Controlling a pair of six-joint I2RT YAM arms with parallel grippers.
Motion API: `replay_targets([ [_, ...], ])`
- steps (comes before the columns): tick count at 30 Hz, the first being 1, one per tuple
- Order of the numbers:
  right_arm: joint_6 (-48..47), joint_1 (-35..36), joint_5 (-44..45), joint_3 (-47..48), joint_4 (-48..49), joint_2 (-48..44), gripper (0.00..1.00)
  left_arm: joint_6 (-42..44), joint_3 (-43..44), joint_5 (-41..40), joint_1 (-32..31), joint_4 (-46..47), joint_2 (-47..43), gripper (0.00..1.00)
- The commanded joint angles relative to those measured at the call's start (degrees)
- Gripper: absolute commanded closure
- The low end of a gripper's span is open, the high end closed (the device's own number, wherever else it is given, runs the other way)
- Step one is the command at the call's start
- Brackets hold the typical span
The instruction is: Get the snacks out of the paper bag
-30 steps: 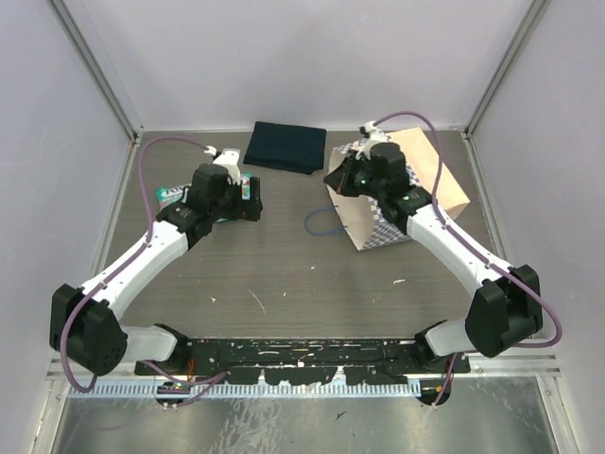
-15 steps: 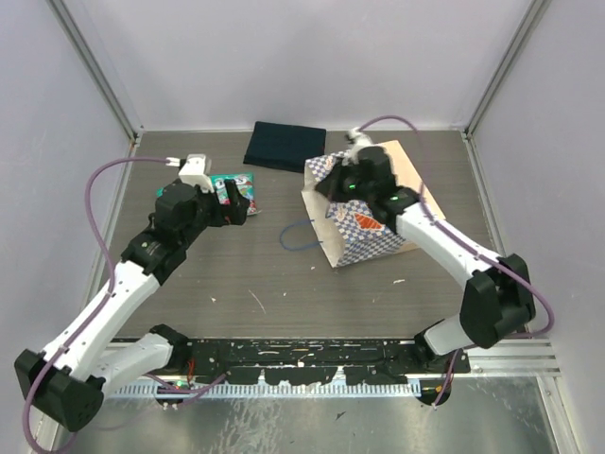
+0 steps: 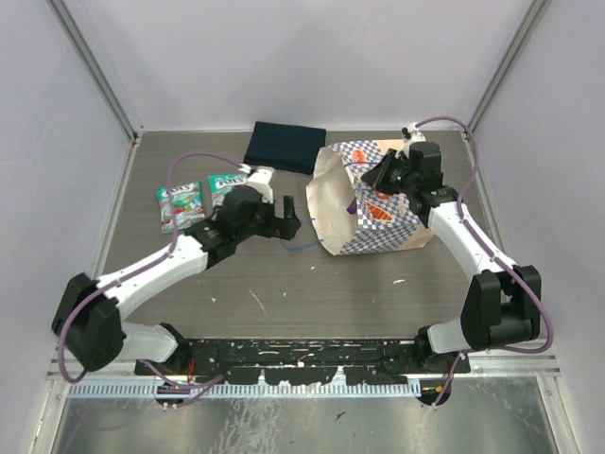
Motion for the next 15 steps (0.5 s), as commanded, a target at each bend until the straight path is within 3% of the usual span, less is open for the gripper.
replay_targets([
  [1, -1.85, -0.15, -1.56, 1.33, 0.76, -0.85, 0.99, -0.32, 6.37, 0.13, -3.94, 12.42, 9.68, 0.00],
  [10, -4.33, -0.05, -1.84, 2.21, -2.14, -2.61, 0.99, -4.84, 17.90, 7.30, -4.89, 19.95, 20.72, 0.02],
  [13, -4.66, -0.05, -1.58, 2.92, -2.85, -3.22, 0.99, -1.16, 20.60, 7.82, -4.86, 21.54, 25.67, 0.01],
  [15, -5.38, -0.05, -1.42, 3.76, -4.04, -3.56, 0.99, 2.83, 18.83, 11.08, -4.84, 28.29, 28.74, 0.02],
])
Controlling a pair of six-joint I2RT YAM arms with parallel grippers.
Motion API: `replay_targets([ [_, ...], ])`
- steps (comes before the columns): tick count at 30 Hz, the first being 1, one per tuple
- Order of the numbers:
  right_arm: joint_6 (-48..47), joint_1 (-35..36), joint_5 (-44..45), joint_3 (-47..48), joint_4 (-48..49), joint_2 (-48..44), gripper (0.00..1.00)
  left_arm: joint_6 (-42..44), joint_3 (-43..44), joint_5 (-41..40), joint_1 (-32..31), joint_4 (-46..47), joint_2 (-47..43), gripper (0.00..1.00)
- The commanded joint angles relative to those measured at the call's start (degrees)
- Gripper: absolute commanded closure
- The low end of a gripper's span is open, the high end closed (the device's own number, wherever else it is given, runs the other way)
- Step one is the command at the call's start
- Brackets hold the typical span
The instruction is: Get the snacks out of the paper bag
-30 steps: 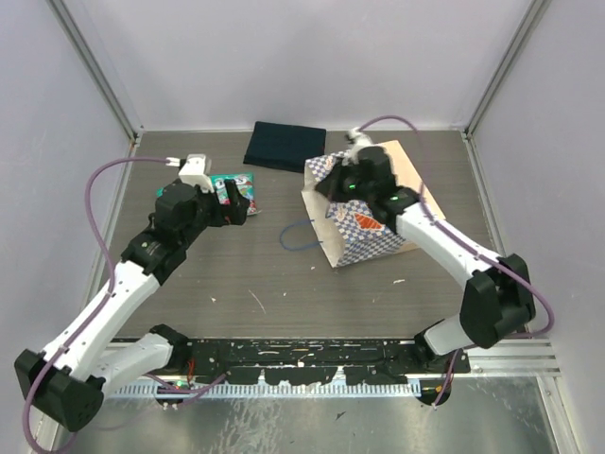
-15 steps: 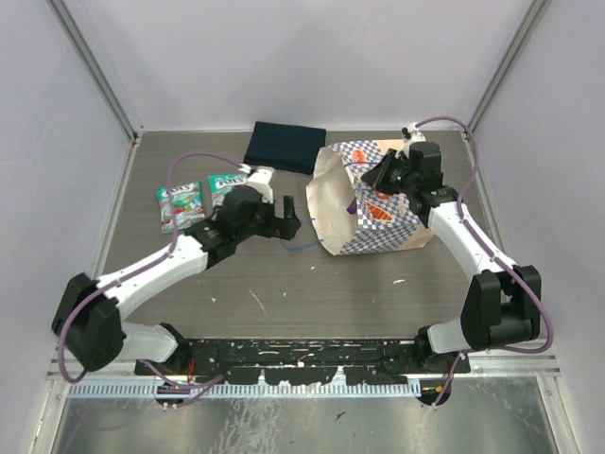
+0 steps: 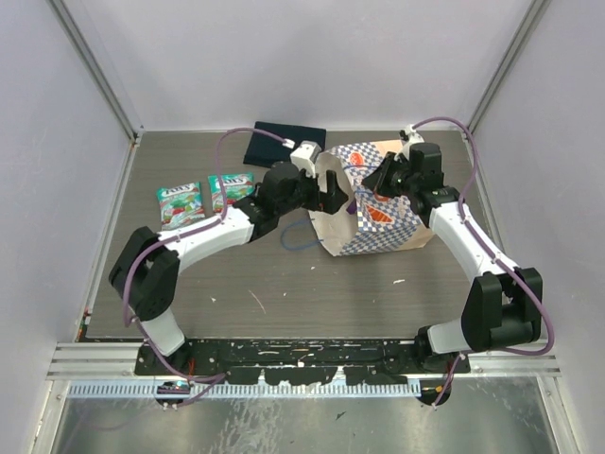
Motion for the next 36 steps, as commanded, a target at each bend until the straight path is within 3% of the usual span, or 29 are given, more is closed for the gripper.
replay_targets([
  [1, -2.55, -0.14, 0.33, 3.87, -1.42, -3.34, 0.99, 7.67, -0.47, 7.89, 0.08, 15.99, 6.06, 0.02],
  [5, -2.71, -0.12, 0.53, 4.81, -1.86, -3.80, 0.99, 11.38, -0.27, 14.14, -0.01, 25.79, 15.09, 0.01],
  [15, -2.01, -0.12, -1.16, 5.94, -2.17, -3.26, 0.99, 11.66, 8.65, 11.13, -1.35, 48.48, 34.50, 0.02],
  [18, -2.07, -0.12, -1.38, 6.22, -2.50, -3.28, 0.99, 11.06, 11.84, 6.74, -3.08, 55.15, 39.68, 0.02],
  [23, -1.82, -0.04, -2.04, 6.53, -2.60, -3.34, 0.99, 2.53, 17.16, 0.04, -4.36, 61.15, 46.65, 0.02],
  [31, -1.43, 0.18, -2.51, 6.10, -1.95, -3.04, 0.99, -7.78, 16.33, -6.79, -6.81, 64.58, 47.25, 0.02],
  [36, -0.96, 0.95, -2.79, 5.82, -1.38, -2.73, 0.99, -6.22, 19.64, -9.34, -8.38, 62.30, 49.09, 0.02],
])
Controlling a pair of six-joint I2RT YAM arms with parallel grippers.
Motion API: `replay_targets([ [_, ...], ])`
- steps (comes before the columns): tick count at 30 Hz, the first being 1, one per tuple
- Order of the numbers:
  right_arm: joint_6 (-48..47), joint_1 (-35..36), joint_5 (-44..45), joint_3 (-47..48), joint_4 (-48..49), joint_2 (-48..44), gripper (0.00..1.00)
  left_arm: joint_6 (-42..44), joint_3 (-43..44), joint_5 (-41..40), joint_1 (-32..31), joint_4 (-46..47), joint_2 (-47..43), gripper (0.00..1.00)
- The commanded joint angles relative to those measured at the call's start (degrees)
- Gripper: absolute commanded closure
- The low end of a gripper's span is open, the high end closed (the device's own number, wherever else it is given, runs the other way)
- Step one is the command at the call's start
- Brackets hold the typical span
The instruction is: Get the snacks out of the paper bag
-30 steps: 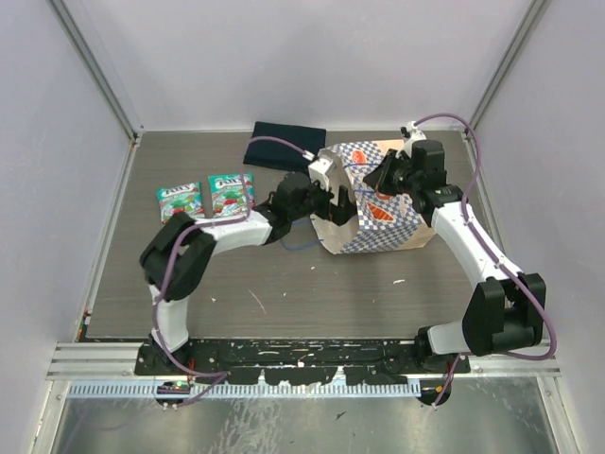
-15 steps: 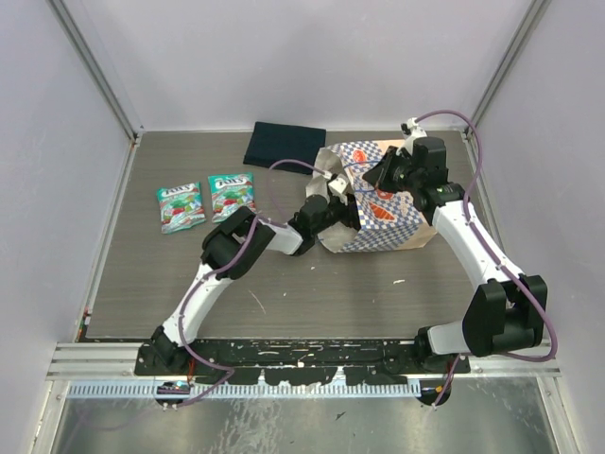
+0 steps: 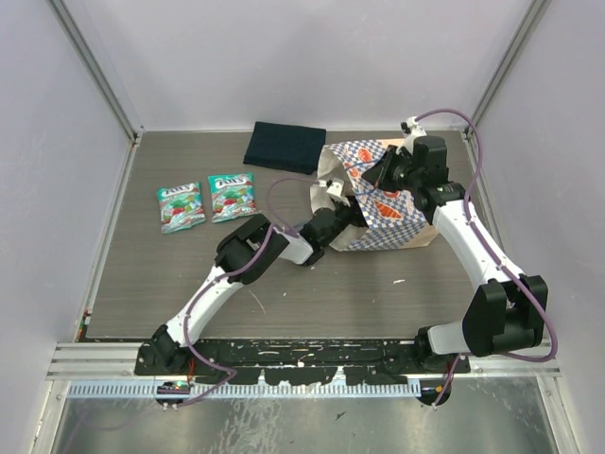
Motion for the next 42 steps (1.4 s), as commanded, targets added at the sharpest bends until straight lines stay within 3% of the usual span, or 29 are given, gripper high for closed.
replay_targets([
  [1, 0.24, 0.82, -1.15, 1.98, 1.99, -1.25, 0.99, -0.81, 4.89, -3.50, -2.05, 2.88, 1.28, 0.02],
  [11, 0.44, 2.23, -1.03, 1.59, 1.72, -2.25, 0.99, 7.07, 19.62, -2.55, -2.16, -9.94, 6.31, 0.01],
  [12, 0.51, 2.55, -0.92, 1.48, 1.76, -2.25, 0.99, 7.40, 20.61, -2.26, -2.19, -10.60, 6.82, 0.05],
  [15, 0.45, 3.37, -0.64, 1.52, 1.63, -2.06, 0.99, 7.81, 22.75, -0.85, -2.14, -12.18, 8.01, 0.52],
  [17, 0.27, 3.64, -0.58, 1.59, 1.50, -2.08, 0.99, 8.31, 22.35, -0.42, -2.22, -12.52, 7.60, 0.95],
  [18, 0.03, 3.68, -0.50, 1.79, 1.30, -2.13, 0.99, 9.19, 21.03, -0.89, -2.37, -11.88, 6.88, 1.00],
  [31, -1.16, 2.27, -4.84, 2.82, 2.38, -1.73, 0.99, 21.73, -14.44, -4.97, -2.49, 3.50, -16.80, 1.00],
  [42, -0.76, 0.24, -6.59, 1.70, 3.95, -0.93, 0.99, 24.05, -29.83, -6.23, -2.49, 7.17, -26.38, 1.00],
])
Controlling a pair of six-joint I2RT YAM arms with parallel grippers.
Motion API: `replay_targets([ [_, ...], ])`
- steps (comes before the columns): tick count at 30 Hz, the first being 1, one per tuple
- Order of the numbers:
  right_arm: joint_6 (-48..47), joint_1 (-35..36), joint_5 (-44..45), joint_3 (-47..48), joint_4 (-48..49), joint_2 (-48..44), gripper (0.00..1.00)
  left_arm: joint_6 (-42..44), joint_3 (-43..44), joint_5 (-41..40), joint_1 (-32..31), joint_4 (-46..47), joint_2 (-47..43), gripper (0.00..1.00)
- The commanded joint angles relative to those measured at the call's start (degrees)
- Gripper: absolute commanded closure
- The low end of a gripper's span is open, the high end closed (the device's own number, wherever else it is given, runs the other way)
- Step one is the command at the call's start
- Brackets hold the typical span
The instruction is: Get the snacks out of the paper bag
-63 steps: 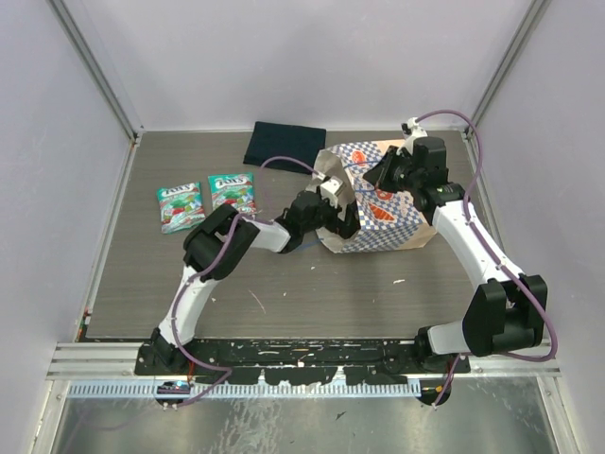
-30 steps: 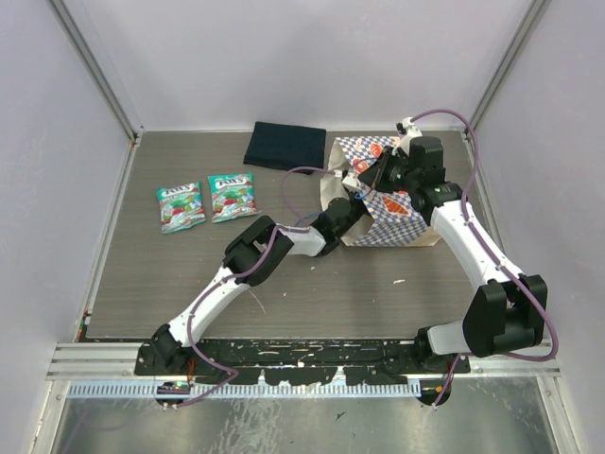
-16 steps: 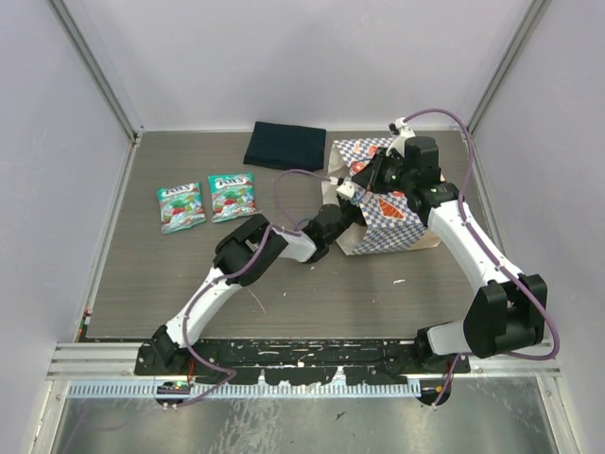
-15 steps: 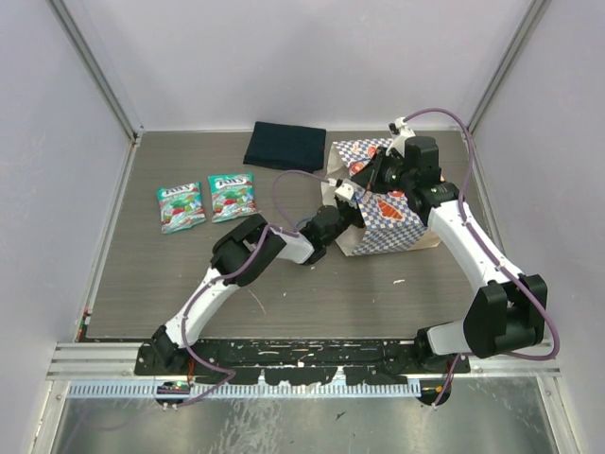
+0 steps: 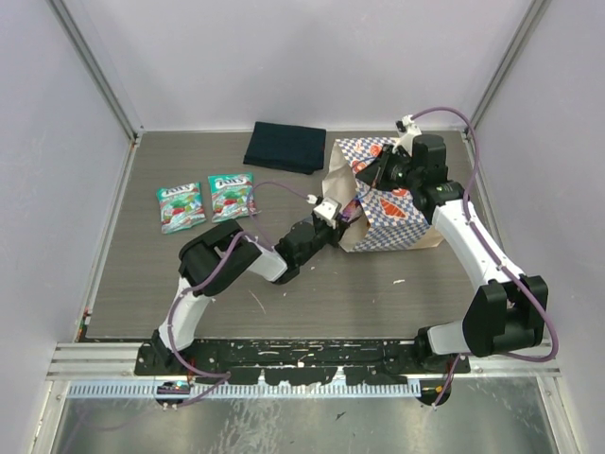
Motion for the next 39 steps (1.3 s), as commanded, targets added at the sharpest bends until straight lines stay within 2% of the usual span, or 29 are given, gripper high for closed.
replay_targets([
  [1, -0.46, -0.77, -2.01, 0.91, 3.29, -0.91, 0.99, 2.97, -4.12, -2.49, -0.09, 8.44, -6.08, 1.00],
  [6, 0.67, -1.62, -3.36, -0.04, 4.82, -0.84, 0.99, 4.48, -7.74, -4.07, -0.03, 8.87, -9.07, 1.00],
  [10, 1.12, -1.72, -3.90, -0.07, 5.16, -0.54, 0.99, 4.70, -8.49, -2.79, 0.01, 5.10, -10.97, 1.00],
  [11, 1.06, -1.72, -3.76, -0.12, 5.07, -0.64, 0.99, 4.71, -8.84, -2.40, 0.01, 4.07, -11.67, 0.92],
  [13, 0.88, -1.72, -3.40, -0.22, 4.98, -0.96, 0.99, 4.39, -9.85, -2.49, 0.02, 1.88, -13.37, 0.50],
  [14, 0.81, -1.72, -3.26, -0.42, 5.00, -1.07, 0.99, 4.25, -10.45, -2.80, 0.01, 0.67, -14.27, 0.37],
  [16, 0.76, -1.72, -3.22, -0.54, 5.06, -1.02, 0.99, 4.01, -11.53, -3.53, 0.02, -2.18, -16.29, 0.21],
  [17, 0.77, -1.73, -3.36, -0.60, 5.05, -0.94, 0.99, 4.01, -11.91, -3.58, 0.02, -4.10, -17.31, 0.01],
  [22, 0.98, -1.72, -3.80, -0.83, 5.58, -0.82, 0.99, 5.47, -12.64, -2.23, 0.10, -15.84, -22.10, 0.00],
  [27, 1.07, -1.72, -3.90, -1.11, 5.76, -0.99, 0.99, 5.10, -15.94, -0.80, 0.10, -17.52, -24.81, 0.19],
  [30, 0.94, -1.80, -3.86, -1.29, 5.77, -1.25, 0.99, 3.04, -16.82, -1.11, 0.11, -21.08, -26.68, 0.14],
  [35, 0.86, -1.82, -3.49, -1.29, 5.77, -1.39, 0.99, -6.27, -10.71, -8.41, 0.44, -42.56, -29.46, 0.13],
  [39, 1.08, -1.80, -3.66, -1.29, 6.23, -0.97, 0.99, -16.76, -9.69, -11.35, 0.53, -48.79, -30.60, 0.16],
])
